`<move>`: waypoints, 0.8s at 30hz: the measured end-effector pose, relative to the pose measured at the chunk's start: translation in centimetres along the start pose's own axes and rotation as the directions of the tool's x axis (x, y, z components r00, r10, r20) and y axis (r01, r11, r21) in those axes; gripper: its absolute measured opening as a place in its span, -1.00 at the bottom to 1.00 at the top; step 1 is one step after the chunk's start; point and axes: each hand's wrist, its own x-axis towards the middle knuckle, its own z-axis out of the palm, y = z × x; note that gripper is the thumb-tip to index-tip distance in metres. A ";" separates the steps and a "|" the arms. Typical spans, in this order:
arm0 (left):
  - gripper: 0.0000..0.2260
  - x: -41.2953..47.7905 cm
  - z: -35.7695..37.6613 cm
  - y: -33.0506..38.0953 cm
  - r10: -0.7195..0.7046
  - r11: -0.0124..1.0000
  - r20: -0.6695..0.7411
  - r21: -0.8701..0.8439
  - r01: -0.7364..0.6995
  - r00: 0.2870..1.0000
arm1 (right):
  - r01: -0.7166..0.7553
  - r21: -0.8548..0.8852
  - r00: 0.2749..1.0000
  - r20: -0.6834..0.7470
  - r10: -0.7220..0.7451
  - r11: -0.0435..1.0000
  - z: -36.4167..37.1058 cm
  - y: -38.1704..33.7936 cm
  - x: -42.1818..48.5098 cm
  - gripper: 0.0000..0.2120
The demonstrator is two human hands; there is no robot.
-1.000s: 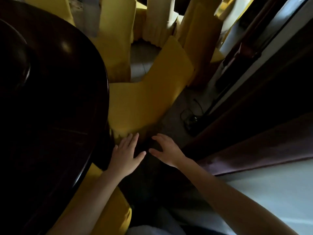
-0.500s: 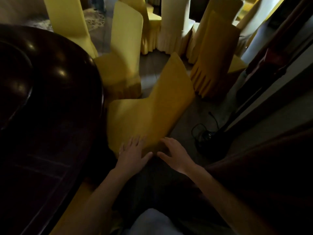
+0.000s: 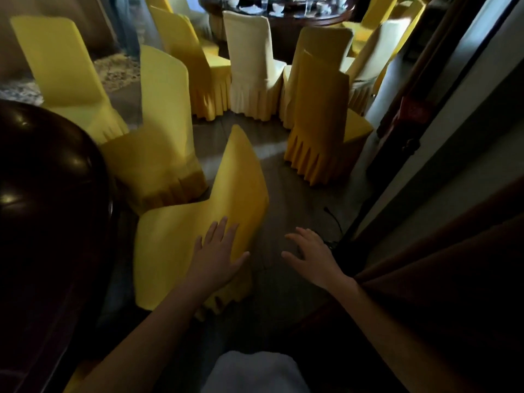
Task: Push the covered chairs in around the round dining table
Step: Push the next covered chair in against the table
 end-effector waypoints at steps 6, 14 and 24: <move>-0.39 7.0 -1.2 1.0 0.026 0.999 -0.045 -0.040 -0.028 0.999 | -0.067 0.046 0.997 -0.037 0.069 0.997 -2.6 2.3 5.4 -0.44; -0.38 18.2 -2.7 0.5 -0.031 0.994 -0.031 -0.109 0.027 0.999 | 0.015 0.130 1.000 0.015 -0.017 0.991 -6.5 1.6 16.6 -0.43; -0.39 26.7 -5.1 -3.0 -0.153 0.982 -0.019 -0.119 0.150 0.988 | 0.238 0.148 0.951 0.168 -0.261 0.960 -7.6 -0.4 31.2 -0.39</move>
